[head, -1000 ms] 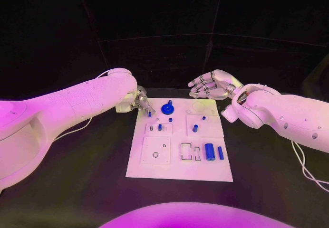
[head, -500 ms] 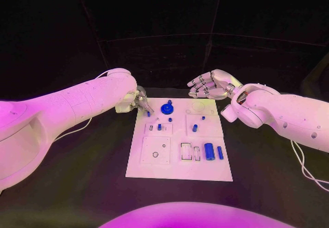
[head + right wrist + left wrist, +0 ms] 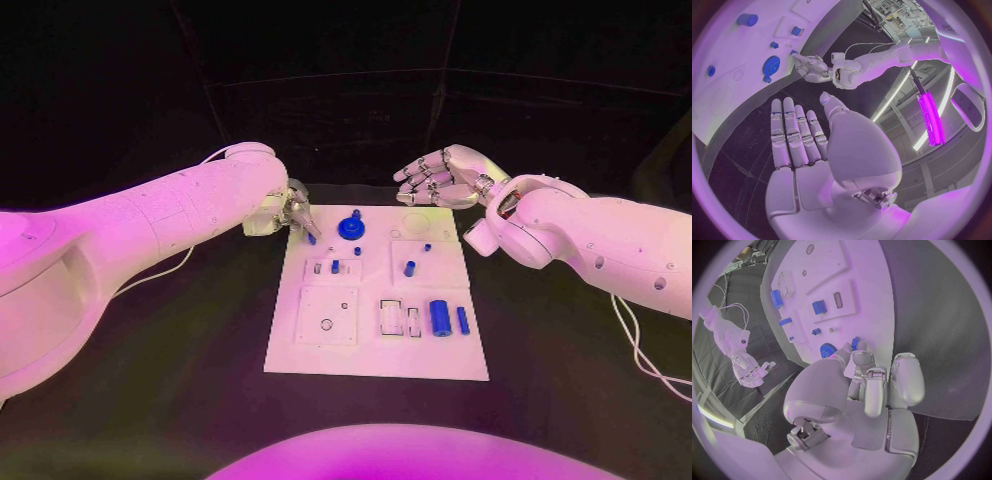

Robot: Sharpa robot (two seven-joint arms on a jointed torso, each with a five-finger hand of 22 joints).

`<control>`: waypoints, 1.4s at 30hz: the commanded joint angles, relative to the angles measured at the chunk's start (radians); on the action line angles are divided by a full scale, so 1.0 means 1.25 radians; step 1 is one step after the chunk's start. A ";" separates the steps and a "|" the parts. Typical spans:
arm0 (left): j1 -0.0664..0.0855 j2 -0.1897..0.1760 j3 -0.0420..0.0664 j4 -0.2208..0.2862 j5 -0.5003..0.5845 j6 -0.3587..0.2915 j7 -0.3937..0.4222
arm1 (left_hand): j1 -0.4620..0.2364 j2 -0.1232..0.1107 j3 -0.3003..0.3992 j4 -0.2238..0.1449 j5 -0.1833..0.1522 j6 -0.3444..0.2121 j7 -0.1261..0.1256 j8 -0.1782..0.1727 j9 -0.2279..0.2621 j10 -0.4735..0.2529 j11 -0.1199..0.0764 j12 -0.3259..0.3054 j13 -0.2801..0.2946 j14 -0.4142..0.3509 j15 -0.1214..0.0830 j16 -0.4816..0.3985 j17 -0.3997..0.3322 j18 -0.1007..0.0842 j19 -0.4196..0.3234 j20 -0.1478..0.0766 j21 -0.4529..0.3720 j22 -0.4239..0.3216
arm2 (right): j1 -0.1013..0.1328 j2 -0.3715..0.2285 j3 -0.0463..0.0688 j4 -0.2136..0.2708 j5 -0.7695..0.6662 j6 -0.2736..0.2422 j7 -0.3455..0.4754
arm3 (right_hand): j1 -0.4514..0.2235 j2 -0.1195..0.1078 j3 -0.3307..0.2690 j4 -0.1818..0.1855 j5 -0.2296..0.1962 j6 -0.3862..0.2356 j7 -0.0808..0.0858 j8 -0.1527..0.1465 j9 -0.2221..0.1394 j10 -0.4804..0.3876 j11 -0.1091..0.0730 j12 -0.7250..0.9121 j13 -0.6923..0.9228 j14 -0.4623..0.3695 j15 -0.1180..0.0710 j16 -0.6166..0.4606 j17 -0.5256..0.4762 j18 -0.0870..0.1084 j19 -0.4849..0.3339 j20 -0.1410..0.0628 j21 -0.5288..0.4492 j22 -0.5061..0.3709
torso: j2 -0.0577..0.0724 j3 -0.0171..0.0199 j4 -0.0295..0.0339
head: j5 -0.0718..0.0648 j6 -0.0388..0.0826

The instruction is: Assemble the parts on the task board

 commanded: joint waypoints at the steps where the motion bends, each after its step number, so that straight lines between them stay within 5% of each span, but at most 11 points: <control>1: 0.000 -0.006 0.000 0.007 -0.003 -0.010 0.023 | 0.002 0.000 0.074 -0.052 0.003 -0.002 0.001 0.004 0.001 0.004 0.000 -0.004 -0.002 0.083 -0.001 0.005 0.211 -0.009 0.002 -0.001 0.001 0.001 | 0.002 -0.001 0.000 0.002 0.002 0.004 0.006 | 0.000 0.005 -0.001 -0.004 0.005 -0.005 0.051 0.005 -0.001 -0.007 0.000 0.003 -0.001 0.000 0.003 -0.004 -0.001 0.008 0.007 0.000 -0.003 -0.001 | -0.001 -0.0001 0.0010 | -0.001 0.000; 9: 0.000 -0.058 0.000 0.077 -0.003 -0.087 0.025 | -0.060 -0.038 0.195 -0.081 0.002 0.001 0.000 0.019 0.008 0.020 -0.001 -0.002 0.000 0.083 -0.001 0.005 0.211 -0.009 0.003 0.001 0.001 0.005 | 0.002 -0.003 0.000 0.002 0.002 0.005 0.005 | 0.000 0.006 -0.001 -0.004 0.006 -0.006 0.052 0.005 -0.001 -0.007 0.000 0.003 -0.001 0.000 0.003 -0.004 -0.001 0.008 0.007 0.001 -0.003 -0.001 | -0.002 0.0008 0.0033 | -0.002 -0.001; 18: -0.006 -0.154 -0.001 0.230 -0.003 -0.209 0.037 | -0.088 -0.062 0.259 -0.094 0.003 0.004 -0.004 0.033 0.015 0.033 -0.004 0.004 0.004 0.083 -0.003 0.005 0.211 -0.009 0.005 -0.001 0.001 0.008 | 0.002 -0.009 0.000 0.003 0.002 0.004 0.005 | 0.000 0.006 -0.001 -0.005 0.009 -0.006 0.052 0.006 -0.001 -0.008 0.000 0.004 -0.001 0.000 0.003 -0.004 -0.002 0.008 0.008 0.001 -0.004 -0.002 | -0.003 -0.0005 0.0053 | -0.001 -0.002; 24: -0.019 -0.209 -0.001 0.328 0.019 -0.283 0.038 | -0.098 -0.069 0.280 -0.095 0.003 0.006 -0.005 0.038 0.017 0.038 -0.005 0.006 0.007 0.083 -0.004 0.005 0.211 -0.010 0.007 -0.002 0.002 0.010 | 0.002 -0.010 0.000 0.002 0.002 0.004 0.006 | 0.000 0.006 -0.001 -0.005 0.011 -0.006 0.052 0.006 -0.001 -0.008 0.000 0.005 -0.001 0.000 0.003 -0.004 -0.002 0.008 0.008 0.001 -0.005 -0.002 | -0.004 -0.0010 0.0074 | 0.002 -0.003; 29: -0.044 -0.249 -0.002 0.401 0.029 -0.334 0.037 | -0.102 -0.073 0.290 -0.096 0.003 0.006 -0.006 0.041 0.018 0.041 -0.006 0.007 0.008 0.083 -0.005 0.005 0.211 -0.010 0.009 -0.002 0.003 0.012 | 0.002 -0.012 0.000 0.004 0.002 0.005 0.005 | -0.001 0.007 -0.001 -0.004 0.012 -0.007 0.052 0.007 -0.001 -0.008 0.000 0.005 -0.001 0.000 0.003 -0.004 -0.003 0.008 0.008 0.001 -0.006 -0.002 | -0.005 0.0000 0.0085 | 0.003 -0.005; 34: -0.063 -0.268 -0.002 0.440 0.008 -0.343 0.036 | -0.103 -0.075 0.295 -0.097 0.003 0.006 -0.006 0.042 0.018 0.042 -0.006 0.008 0.008 0.083 -0.005 0.005 0.211 -0.010 0.009 -0.002 0.002 0.012 | 0.002 -0.014 0.000 0.003 0.002 0.004 0.005 | -0.001 0.007 -0.001 -0.004 0.012 -0.007 0.052 0.007 -0.001 -0.008 0.000 0.005 -0.001 0.000 0.003 -0.004 -0.003 0.008 0.008 0.001 -0.006 -0.002 | -0.004 -0.0004 0.0069 | 0.005 -0.004; 42: -0.077 -0.272 -0.002 0.464 -0.021 -0.322 0.023 | -0.103 -0.076 0.296 -0.097 0.003 0.006 -0.006 0.042 0.018 0.041 -0.006 0.007 0.007 0.083 -0.005 0.005 0.211 -0.010 0.008 -0.002 0.002 0.011 | 0.002 -0.013 0.000 0.002 0.002 0.006 0.005 | -0.001 0.007 -0.001 -0.004 0.012 -0.007 0.052 0.007 -0.001 -0.008 0.000 0.005 -0.001 0.000 0.003 -0.004 -0.003 0.008 0.008 0.001 -0.006 -0.002 | -0.003 -0.0005 0.0042 | 0.006 -0.005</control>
